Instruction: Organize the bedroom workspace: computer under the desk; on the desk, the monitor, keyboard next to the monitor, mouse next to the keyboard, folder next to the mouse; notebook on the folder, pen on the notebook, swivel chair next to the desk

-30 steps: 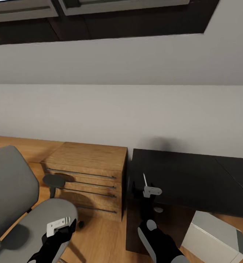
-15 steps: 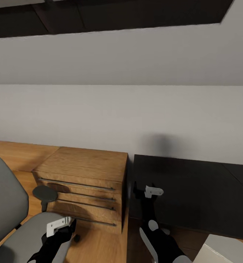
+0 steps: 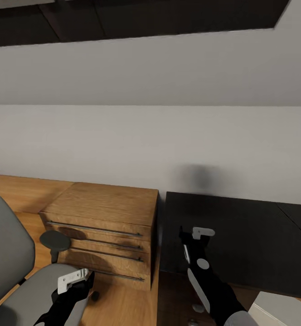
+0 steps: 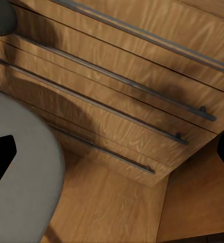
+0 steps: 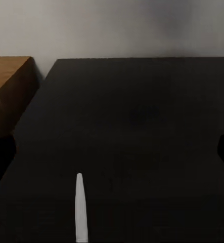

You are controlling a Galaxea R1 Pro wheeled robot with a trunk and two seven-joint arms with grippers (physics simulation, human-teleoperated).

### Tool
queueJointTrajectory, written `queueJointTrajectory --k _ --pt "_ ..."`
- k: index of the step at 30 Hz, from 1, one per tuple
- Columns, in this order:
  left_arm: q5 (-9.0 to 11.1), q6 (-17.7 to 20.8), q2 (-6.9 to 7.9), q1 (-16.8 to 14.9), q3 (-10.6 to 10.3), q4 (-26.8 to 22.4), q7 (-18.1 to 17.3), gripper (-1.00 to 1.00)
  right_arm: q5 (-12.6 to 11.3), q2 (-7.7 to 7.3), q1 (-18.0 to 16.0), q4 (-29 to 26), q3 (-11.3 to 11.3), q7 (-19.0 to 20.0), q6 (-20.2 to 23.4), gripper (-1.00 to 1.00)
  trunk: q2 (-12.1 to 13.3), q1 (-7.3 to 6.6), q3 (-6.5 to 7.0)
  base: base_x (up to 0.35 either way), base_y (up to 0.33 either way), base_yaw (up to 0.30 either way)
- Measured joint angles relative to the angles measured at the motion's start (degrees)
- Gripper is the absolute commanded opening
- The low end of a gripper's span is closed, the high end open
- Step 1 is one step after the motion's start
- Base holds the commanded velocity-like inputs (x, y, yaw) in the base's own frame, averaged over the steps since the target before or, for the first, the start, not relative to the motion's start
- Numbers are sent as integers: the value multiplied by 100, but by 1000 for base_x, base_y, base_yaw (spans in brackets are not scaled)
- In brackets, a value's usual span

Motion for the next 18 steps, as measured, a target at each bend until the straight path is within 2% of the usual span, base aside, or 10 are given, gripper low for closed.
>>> queueJointTrajectory --k 3,5,18 --pt "-3 0 0 0 0 2 0 100 1 -13 -1 -142 -114 11 501 100 0 0 0 0 0 0" --pt "-3 0 0 0 -2 9 0 100 2 -14 -1 -179 -134 15 673 100 0 0 0 0 0 0" --pt "-6 0 0 0 -15 20 0 100 -8 0 -2 -274 -149 19 1481 100 0 0 0 0 0 0"
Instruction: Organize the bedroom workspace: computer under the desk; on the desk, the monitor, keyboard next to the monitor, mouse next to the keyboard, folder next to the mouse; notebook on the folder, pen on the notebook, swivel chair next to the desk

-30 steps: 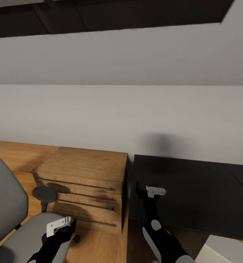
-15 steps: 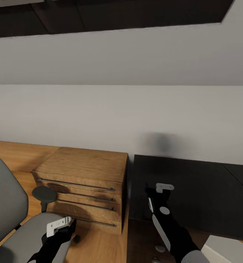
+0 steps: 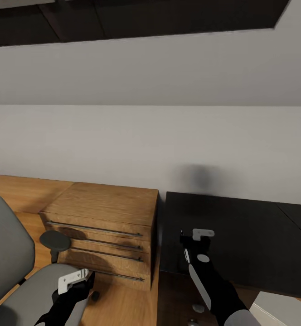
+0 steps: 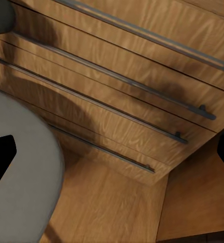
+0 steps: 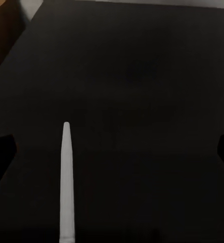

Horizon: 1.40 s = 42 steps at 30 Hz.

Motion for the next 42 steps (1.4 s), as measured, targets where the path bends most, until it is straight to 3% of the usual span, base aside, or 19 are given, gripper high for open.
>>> queueJointTrajectory --k 6,9,18,28,42 --pt "-3 0 0 0 3 5 0 100 3 9 0 -22 6 -2 152 100 0 0 0 0 0 0" --pt "-3 0 0 0 6 7 0 100 -1 20 0 -36 13 -2 489 100 0 0 0 0 0 0" --pt "-6 -2 0 0 6 7 0 100 -6 45 0 -39 26 5 936 100 0 0 0 0 0 0" --pt "-6 0 0 0 6 7 0 100 1 65 0 -26 36 3 1108 100 0 0 0 0 0 0" --pt "-6 0 0 0 6 7 0 100 40 234 0 24 45 -21 1341 100 0 0 0 0 0 0"
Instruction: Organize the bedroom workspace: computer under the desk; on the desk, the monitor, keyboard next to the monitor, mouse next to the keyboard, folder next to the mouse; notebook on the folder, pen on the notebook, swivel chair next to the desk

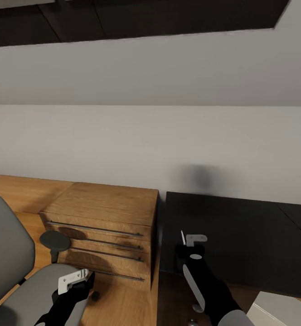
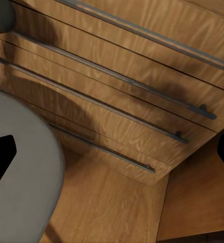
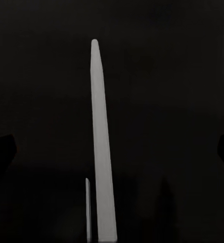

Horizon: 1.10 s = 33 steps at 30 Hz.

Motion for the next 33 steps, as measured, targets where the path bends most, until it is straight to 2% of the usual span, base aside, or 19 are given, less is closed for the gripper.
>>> queueJointTrajectory --k 5,29,33 --pt "0 -2 0 0 4 0 0 100 7 18 0 7 4 5 256 100 0 0 0 0 0 0" --pt "0 -3 -3 0 8 4 0 100 8 13 -62 20 -1 1 495 100 0 0 0 0 0 0" --pt "0 -2 -1 0 9 1 0 100 8 13 -148 225 -5 7 626 100 0 0 0 0 0 0"
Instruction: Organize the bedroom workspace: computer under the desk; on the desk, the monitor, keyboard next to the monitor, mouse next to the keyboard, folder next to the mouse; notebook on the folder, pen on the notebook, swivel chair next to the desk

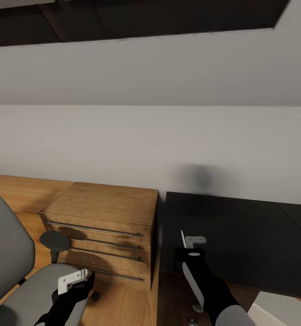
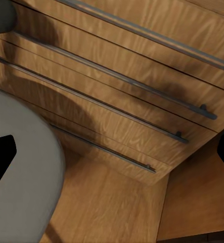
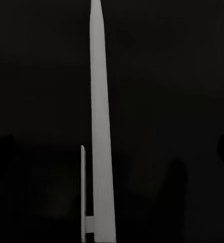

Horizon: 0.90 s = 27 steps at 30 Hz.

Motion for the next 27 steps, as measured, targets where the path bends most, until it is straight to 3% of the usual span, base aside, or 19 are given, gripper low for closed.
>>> queueJointTrajectory --k 10,27 --pt "0 -7 -4 0 0 0 -9 100 -18 -6 -212 342 2 1 -14 100 -1 -1 1 0 0 0" --pt "0 -7 -2 0 0 2 -9 100 2 0 -223 356 1 -8 -7 100 -1 -1 1 0 0 0"
